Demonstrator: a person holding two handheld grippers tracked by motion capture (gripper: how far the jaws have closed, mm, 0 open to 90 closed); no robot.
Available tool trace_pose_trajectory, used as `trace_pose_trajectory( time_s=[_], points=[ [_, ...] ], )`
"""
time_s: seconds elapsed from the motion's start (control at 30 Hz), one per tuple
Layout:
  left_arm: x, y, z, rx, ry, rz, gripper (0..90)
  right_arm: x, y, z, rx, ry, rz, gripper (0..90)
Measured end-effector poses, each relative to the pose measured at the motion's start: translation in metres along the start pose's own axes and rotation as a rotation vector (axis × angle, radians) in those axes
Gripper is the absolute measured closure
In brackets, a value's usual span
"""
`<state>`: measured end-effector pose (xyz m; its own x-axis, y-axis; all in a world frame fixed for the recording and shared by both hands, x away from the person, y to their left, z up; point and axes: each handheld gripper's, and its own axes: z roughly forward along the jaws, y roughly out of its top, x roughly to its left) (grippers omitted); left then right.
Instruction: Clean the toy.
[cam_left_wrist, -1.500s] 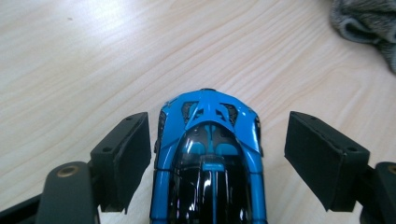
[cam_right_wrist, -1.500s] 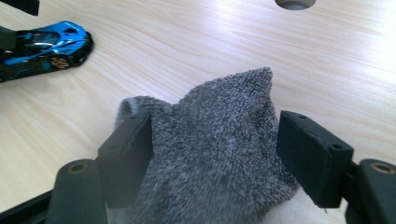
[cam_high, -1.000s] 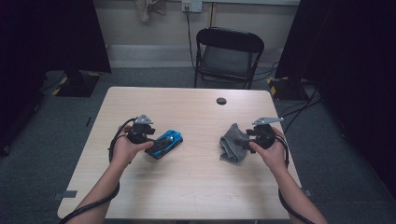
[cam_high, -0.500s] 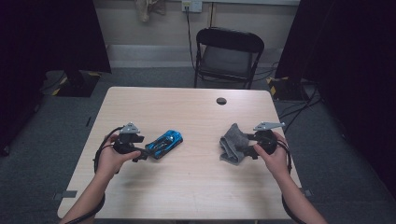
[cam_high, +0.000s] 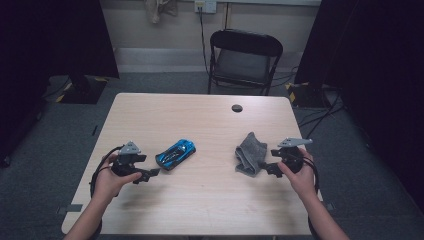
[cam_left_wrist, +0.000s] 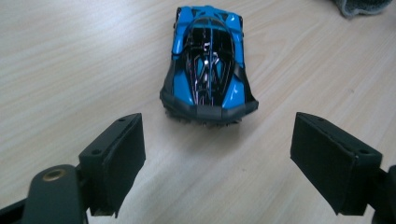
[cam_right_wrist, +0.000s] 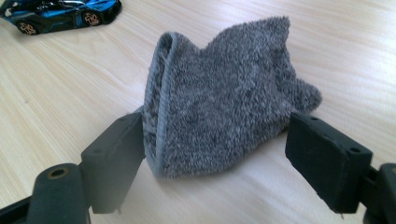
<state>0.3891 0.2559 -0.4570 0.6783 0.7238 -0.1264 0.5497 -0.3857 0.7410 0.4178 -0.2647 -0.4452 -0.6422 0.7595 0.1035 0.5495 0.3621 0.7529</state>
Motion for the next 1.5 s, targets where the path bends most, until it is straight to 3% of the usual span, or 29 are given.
trace_pose_trajectory(
  time_s=[0.33,0.7,1.07,1.5],
  points=[
    [0.001,-0.020,-0.002,0.020,-0.012,-0.012,18.4,0.000,-0.018,-0.004,0.023,-0.011,0.004,19.6],
    [-0.006,-0.034,0.003,0.051,-0.020,0.044,19.0,0.000,-0.038,-0.004,0.042,-0.018,0.019,19.6],
    [-0.008,-0.042,0.006,0.075,-0.016,0.063,19.4,0.003,-0.046,-0.002,0.068,-0.030,-0.009,19.3],
    [-0.009,-0.047,0.007,0.059,-0.012,0.105,16.6,0.003,-0.060,0.004,0.095,-0.036,-0.018,18.3]
  ],
)
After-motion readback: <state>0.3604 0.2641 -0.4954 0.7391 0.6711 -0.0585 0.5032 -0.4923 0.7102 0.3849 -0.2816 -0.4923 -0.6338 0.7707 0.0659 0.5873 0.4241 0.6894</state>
